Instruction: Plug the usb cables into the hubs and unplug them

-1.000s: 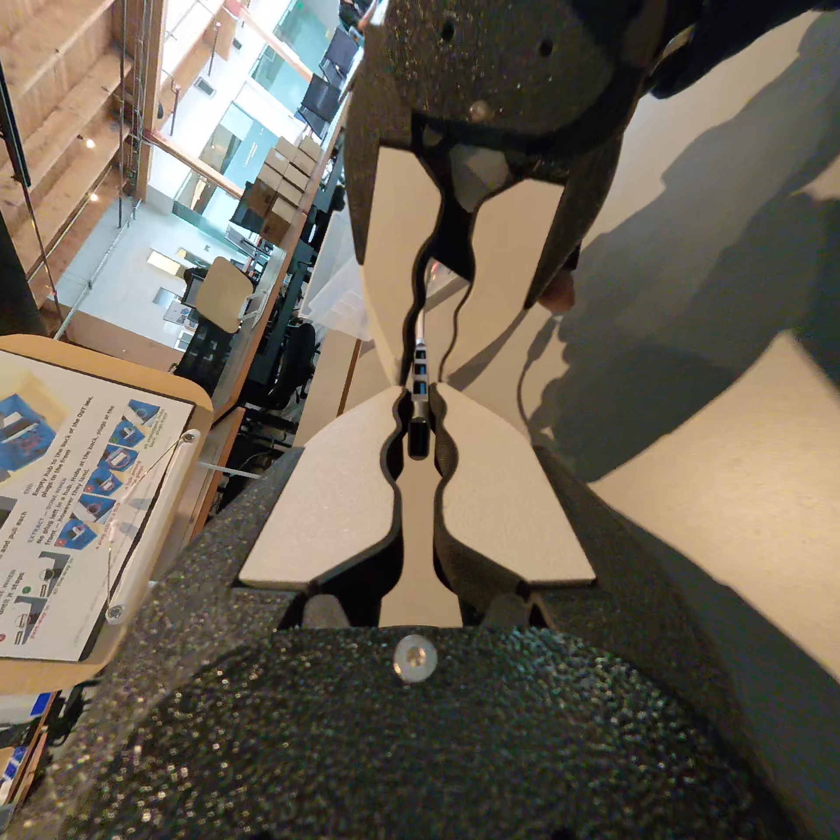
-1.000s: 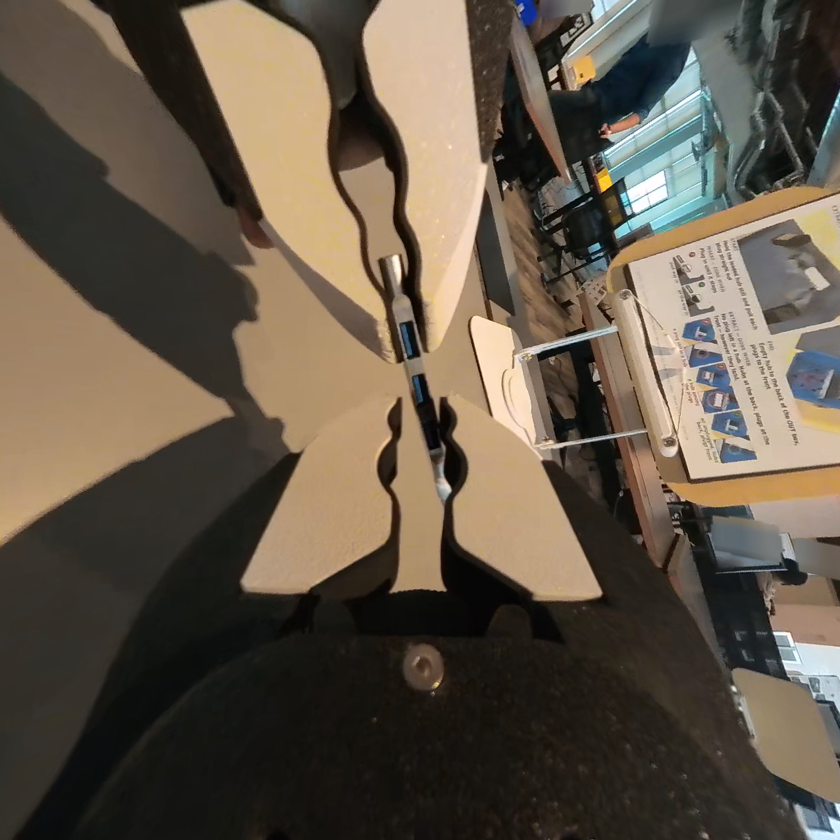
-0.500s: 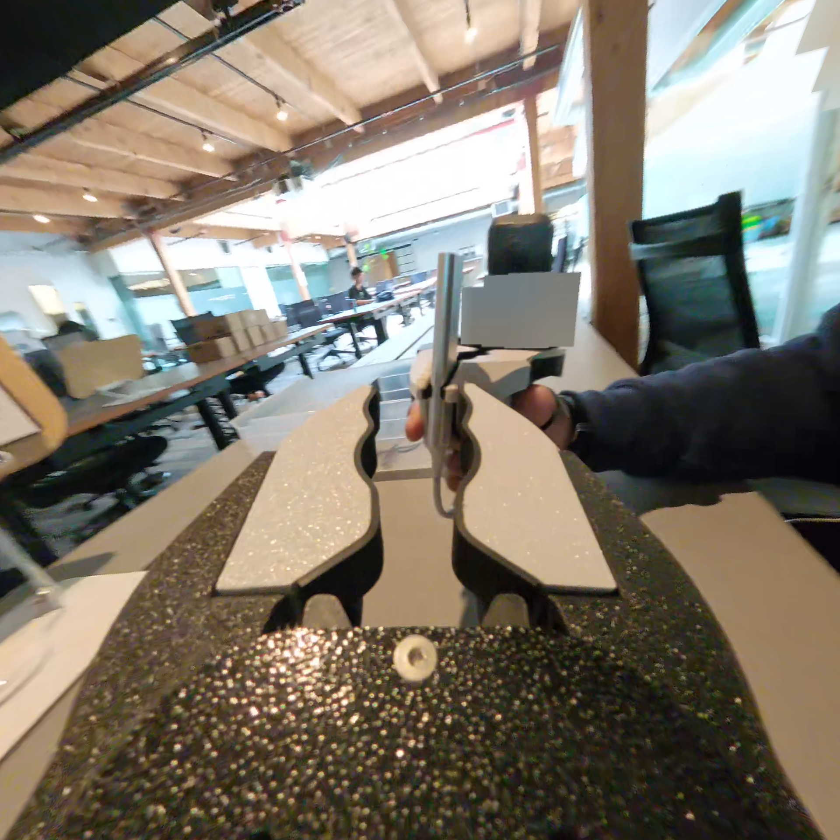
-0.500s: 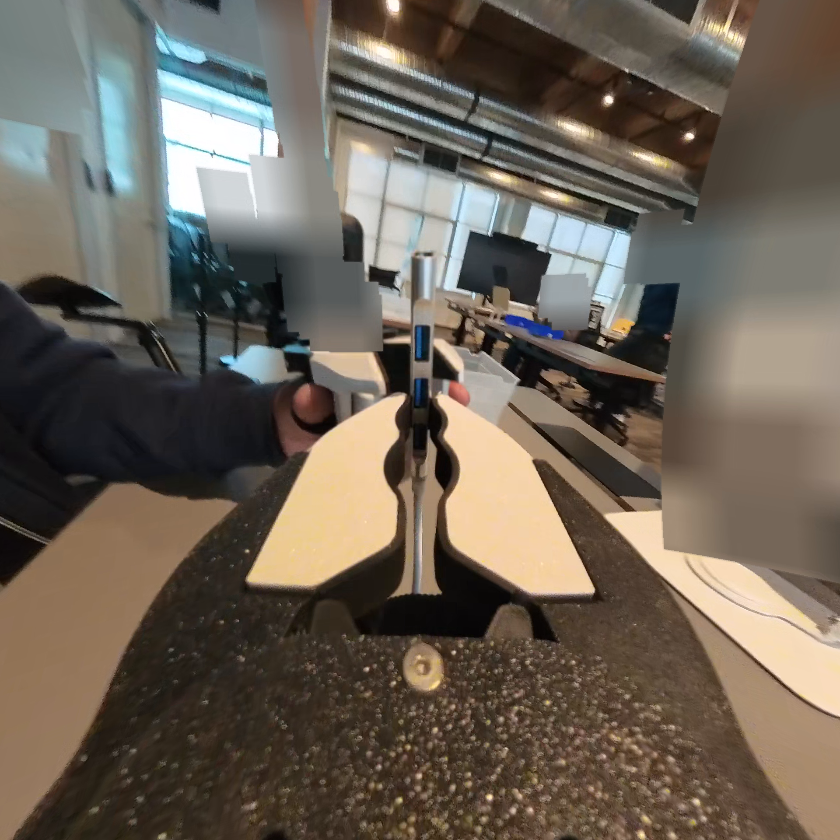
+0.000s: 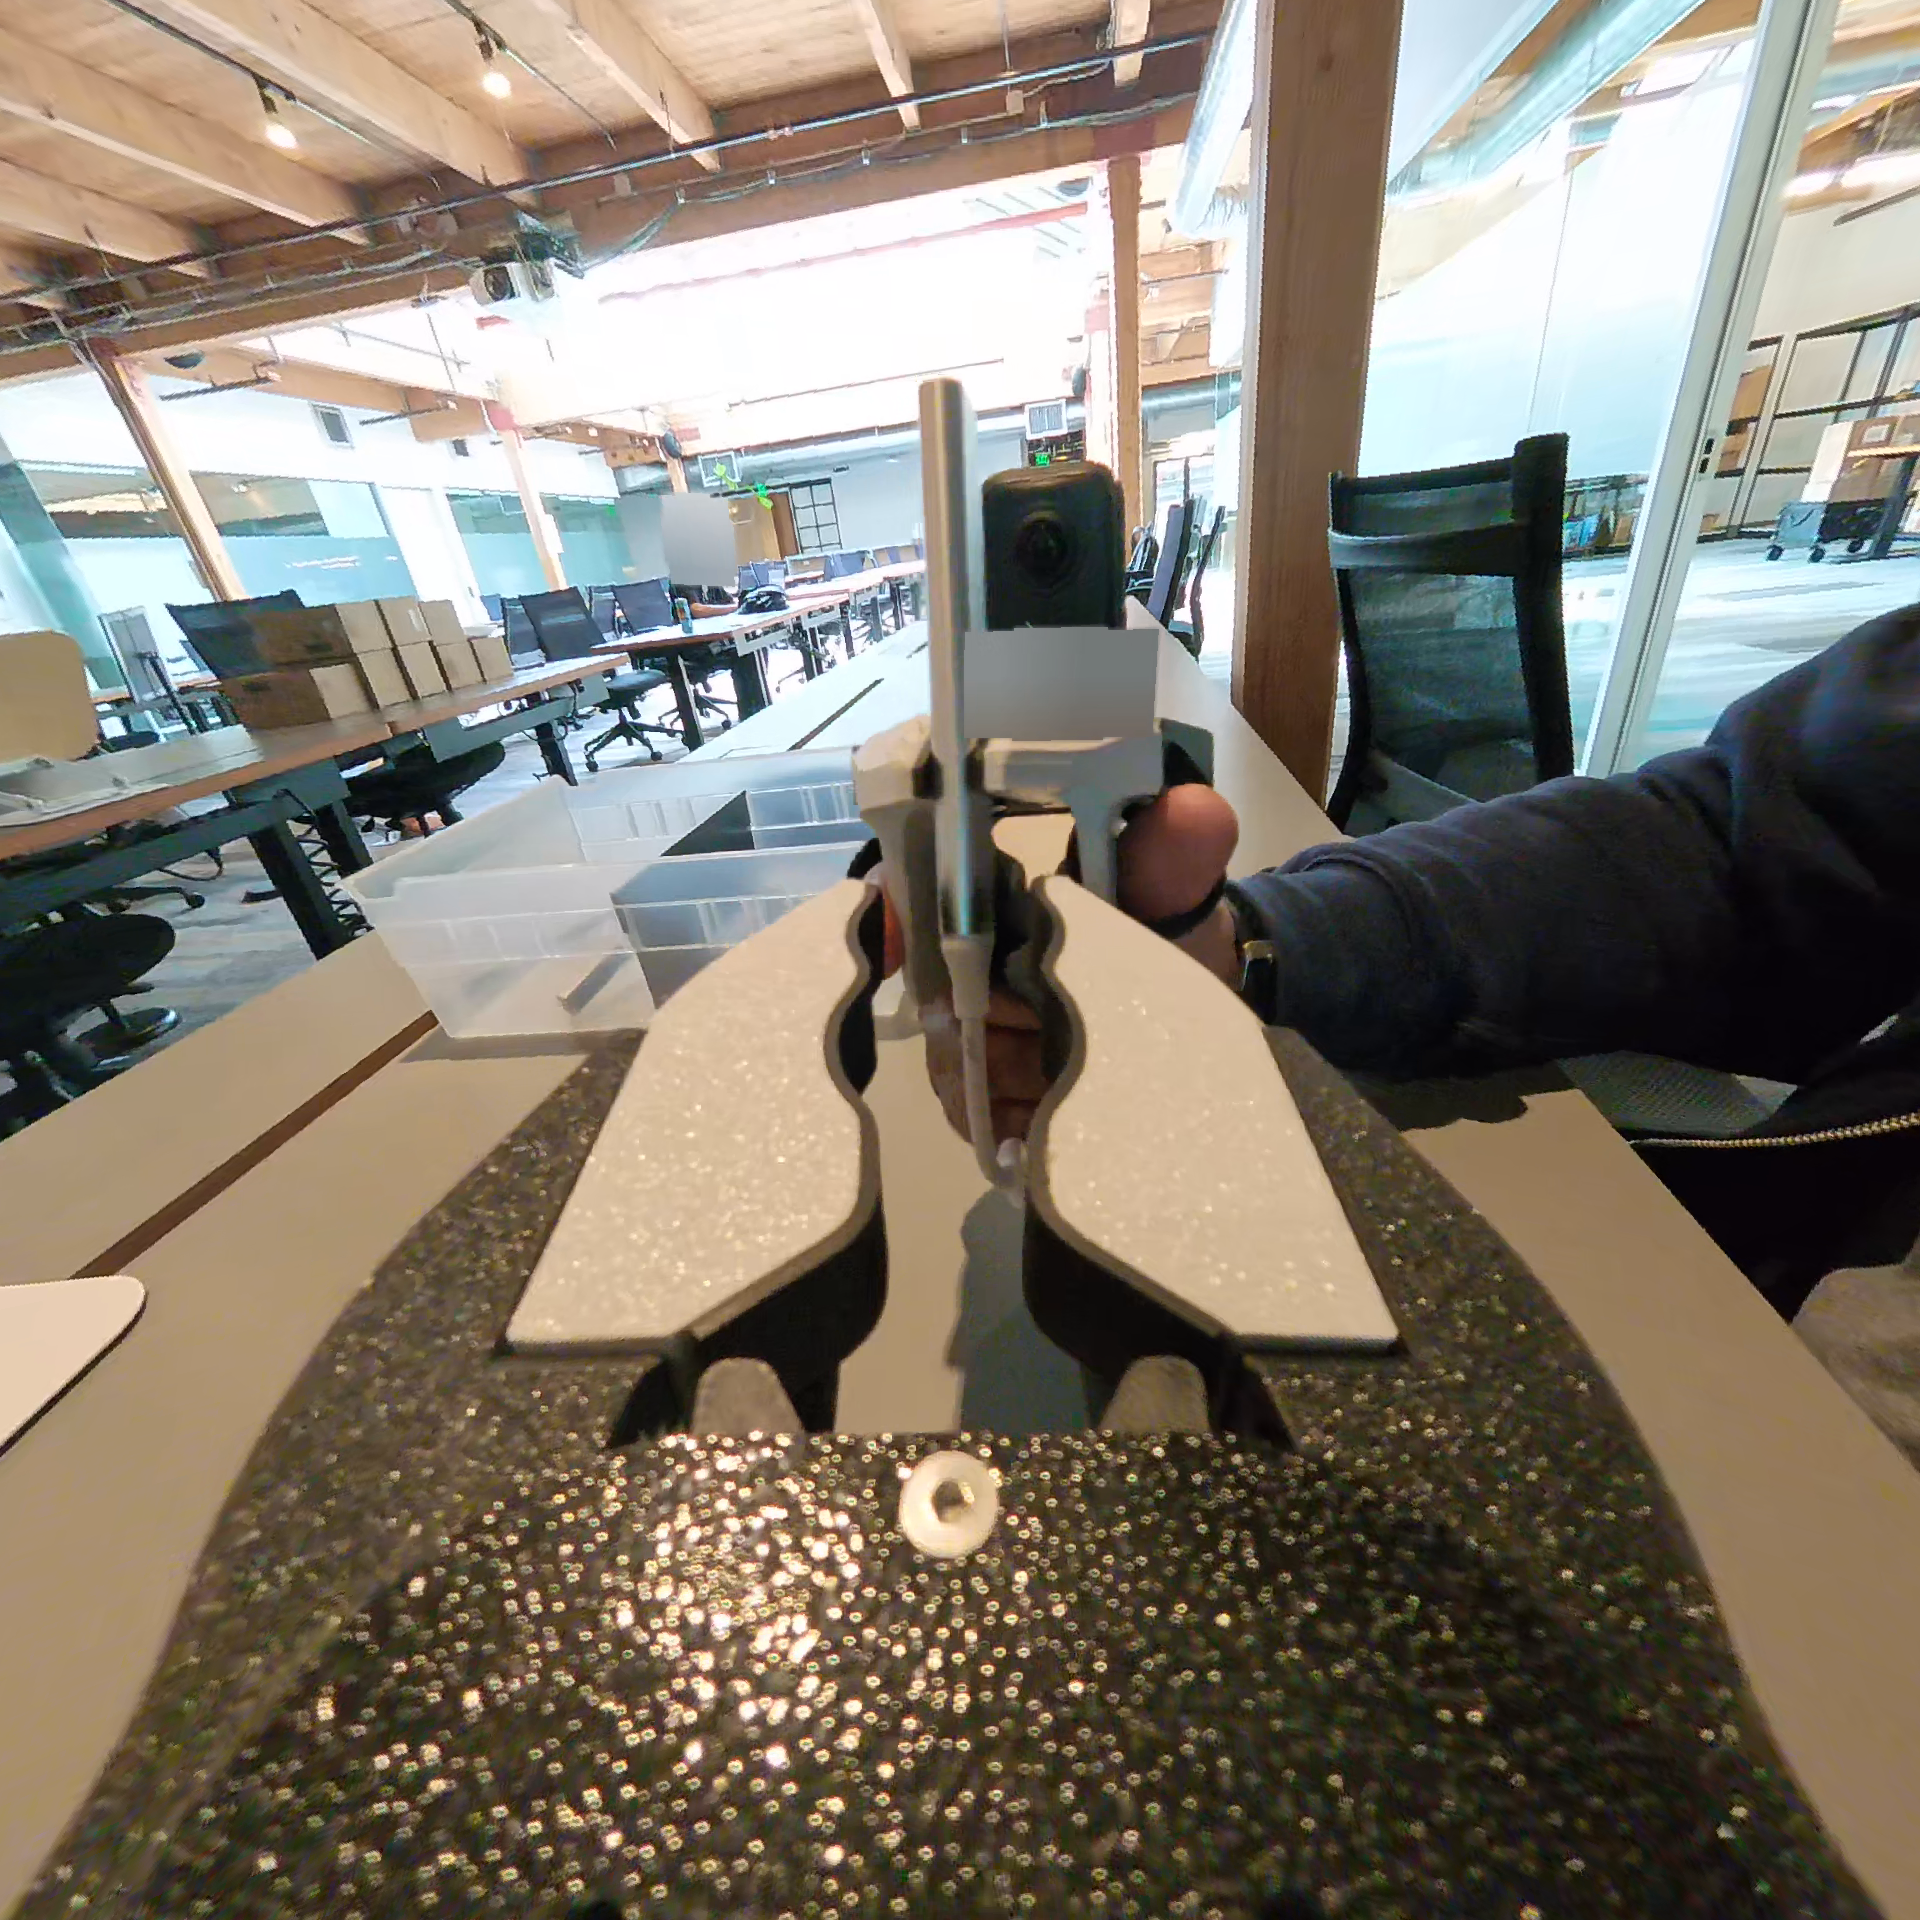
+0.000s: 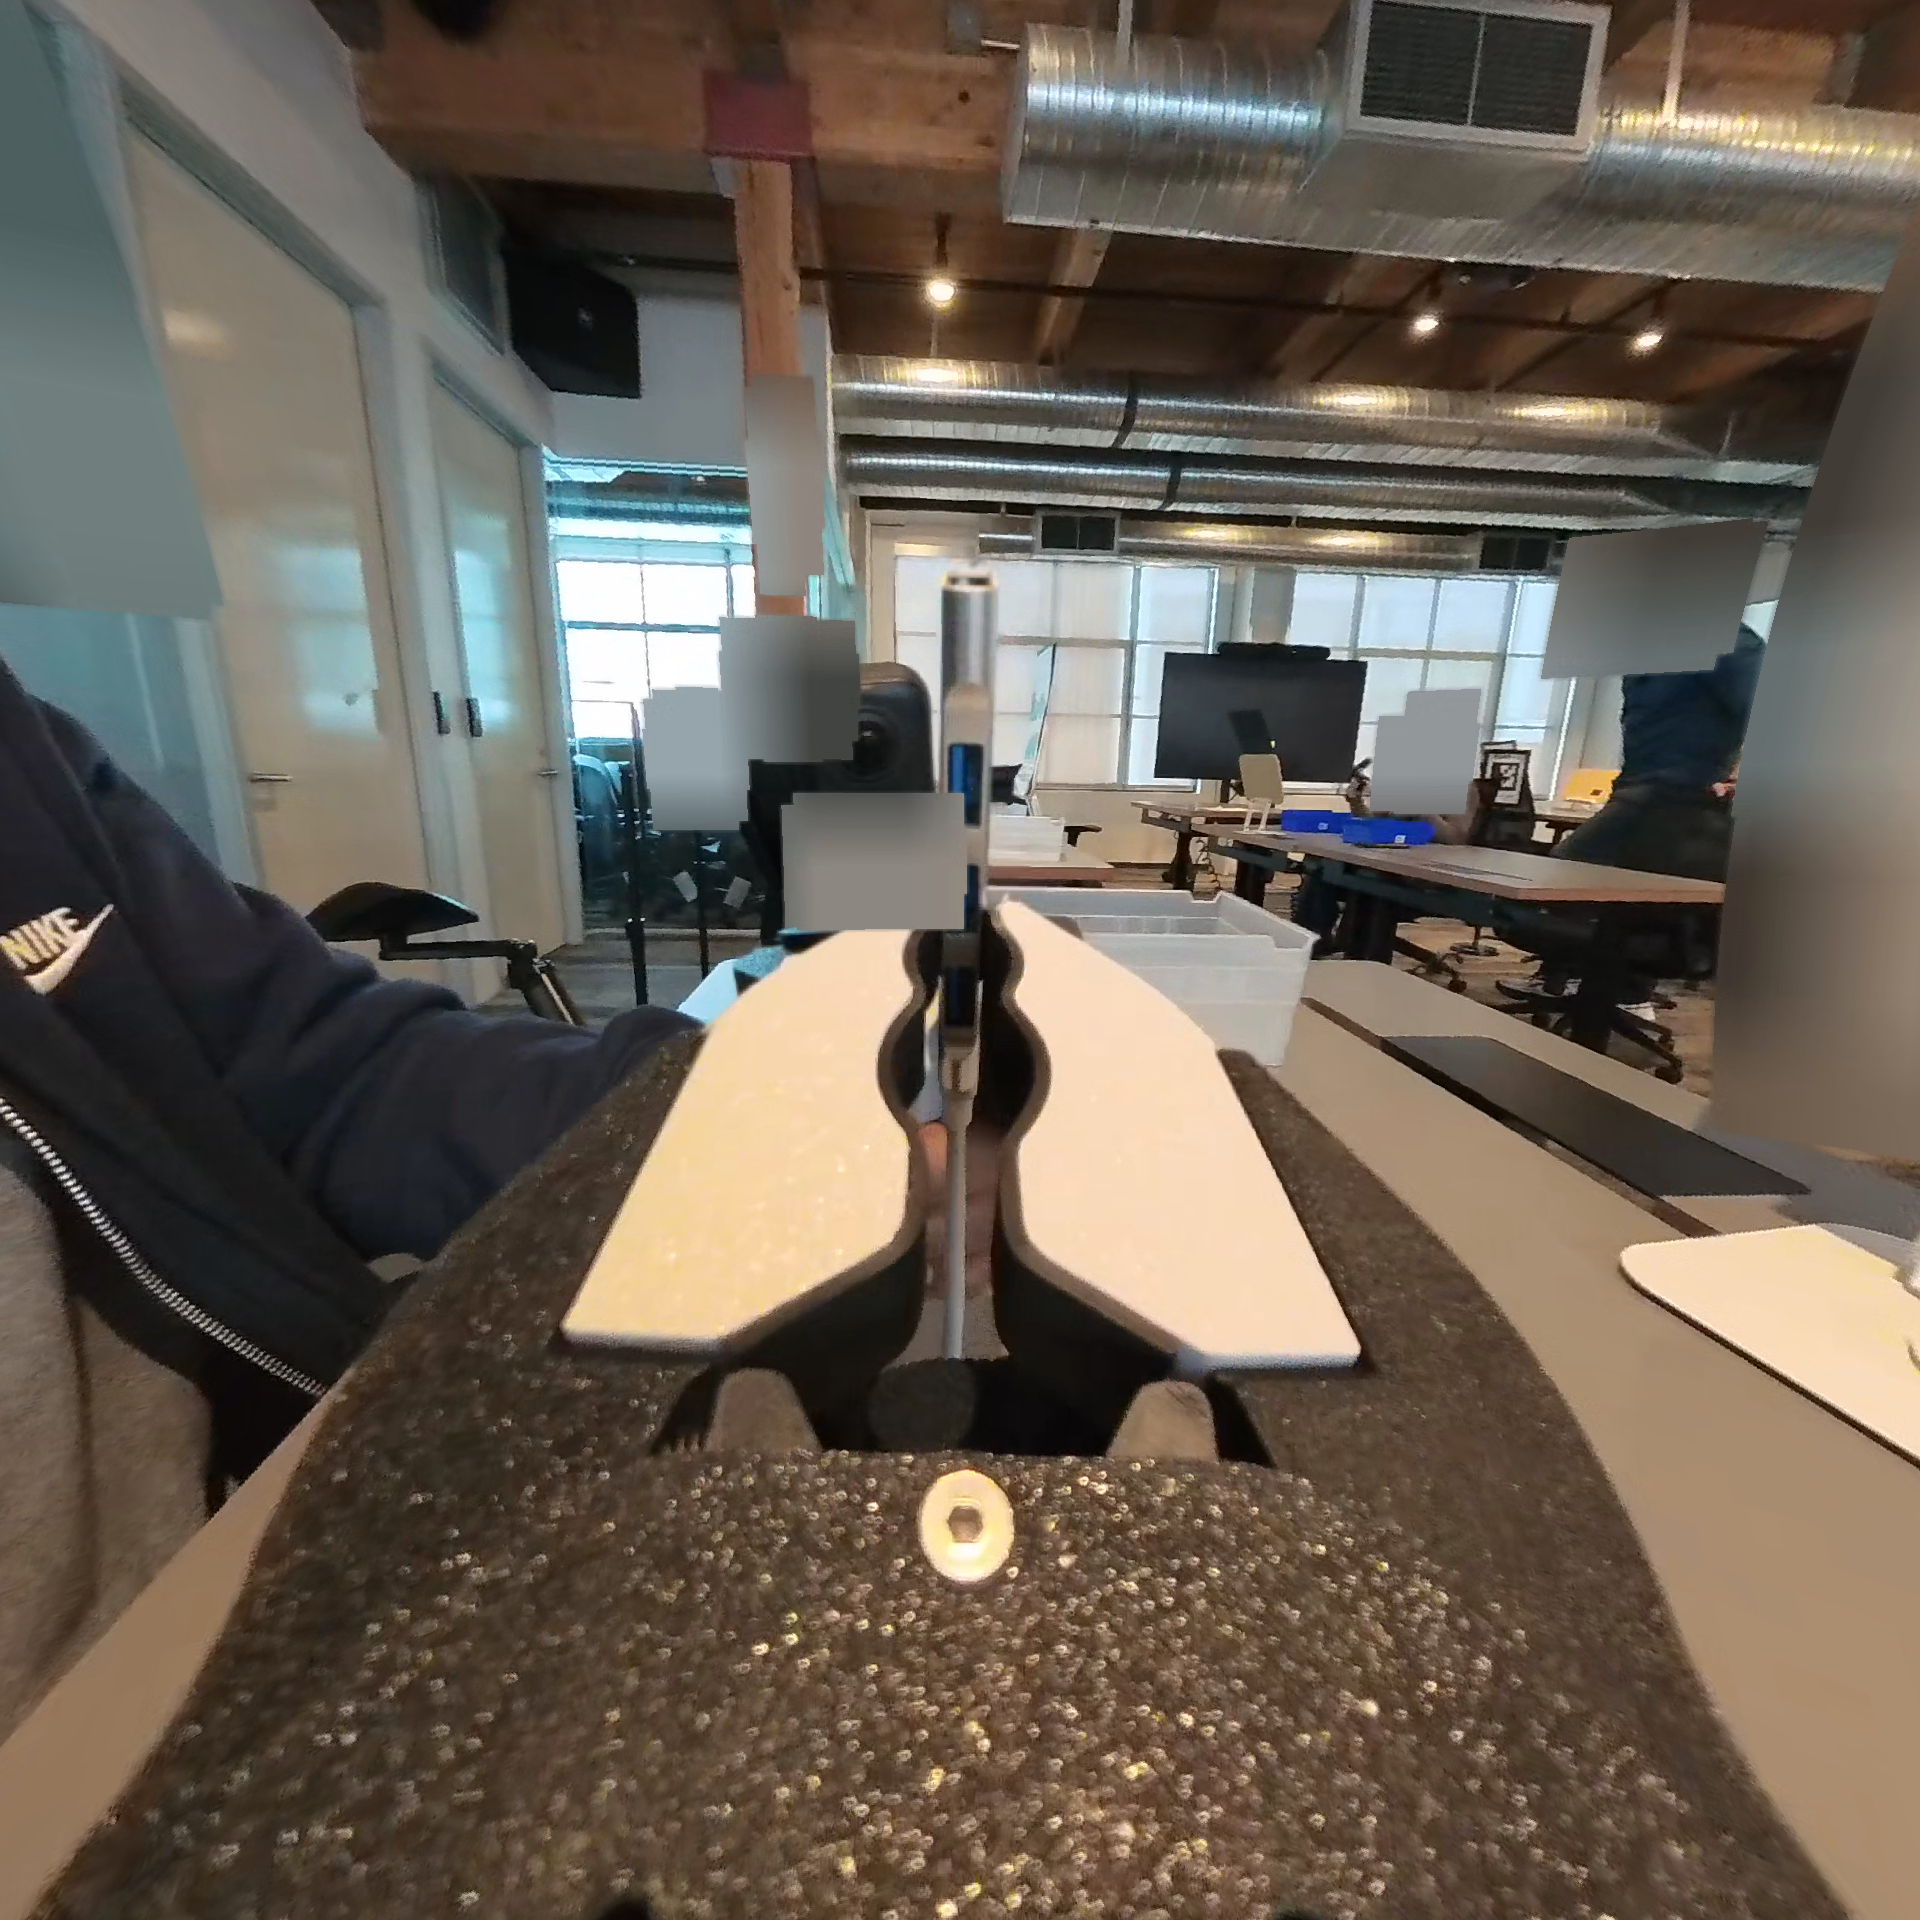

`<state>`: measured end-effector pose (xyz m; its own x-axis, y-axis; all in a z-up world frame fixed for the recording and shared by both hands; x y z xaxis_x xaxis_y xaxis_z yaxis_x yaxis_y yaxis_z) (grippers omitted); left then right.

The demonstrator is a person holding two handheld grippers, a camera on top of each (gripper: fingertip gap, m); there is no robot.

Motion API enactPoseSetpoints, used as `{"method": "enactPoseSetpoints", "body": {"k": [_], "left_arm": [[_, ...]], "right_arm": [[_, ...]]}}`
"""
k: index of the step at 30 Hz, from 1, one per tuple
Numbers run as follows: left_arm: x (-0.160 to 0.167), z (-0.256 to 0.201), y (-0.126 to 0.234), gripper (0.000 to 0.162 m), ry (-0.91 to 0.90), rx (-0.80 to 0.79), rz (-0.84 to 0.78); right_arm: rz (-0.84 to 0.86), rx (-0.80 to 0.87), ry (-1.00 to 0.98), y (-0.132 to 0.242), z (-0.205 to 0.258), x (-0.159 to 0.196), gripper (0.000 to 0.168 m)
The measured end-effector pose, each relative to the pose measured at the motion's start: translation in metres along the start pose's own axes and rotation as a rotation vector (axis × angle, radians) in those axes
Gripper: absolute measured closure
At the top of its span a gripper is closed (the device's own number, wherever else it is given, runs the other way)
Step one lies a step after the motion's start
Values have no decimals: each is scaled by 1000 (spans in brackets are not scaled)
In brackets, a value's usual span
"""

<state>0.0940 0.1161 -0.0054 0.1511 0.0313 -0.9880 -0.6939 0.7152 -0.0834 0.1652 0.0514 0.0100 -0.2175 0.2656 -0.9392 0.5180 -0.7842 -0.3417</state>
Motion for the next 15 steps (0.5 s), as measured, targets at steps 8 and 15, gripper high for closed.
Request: {"method": "enactPoseSetpoints", "body": {"k": [8, 15], "left_arm": [[3, 1, 2, 154, 44, 36, 4], [11, 21, 14, 155, 106, -138, 3]], "right_arm": [[22, -3, -9, -2, 1, 5, 160], [139, 214, -43, -7, -21, 8, 153]]}}
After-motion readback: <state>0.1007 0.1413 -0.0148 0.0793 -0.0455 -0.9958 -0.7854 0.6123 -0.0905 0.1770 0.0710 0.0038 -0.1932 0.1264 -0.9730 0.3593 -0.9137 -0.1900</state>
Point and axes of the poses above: each gripper's, where its closed fingertips meet, y back along the fingers, x out of its underside, z = x × y across the jaws, the point moved 6 cm from there along y, back along the fingers, and after that the axes turned 9 degrees about x, right-handed, at the moved point
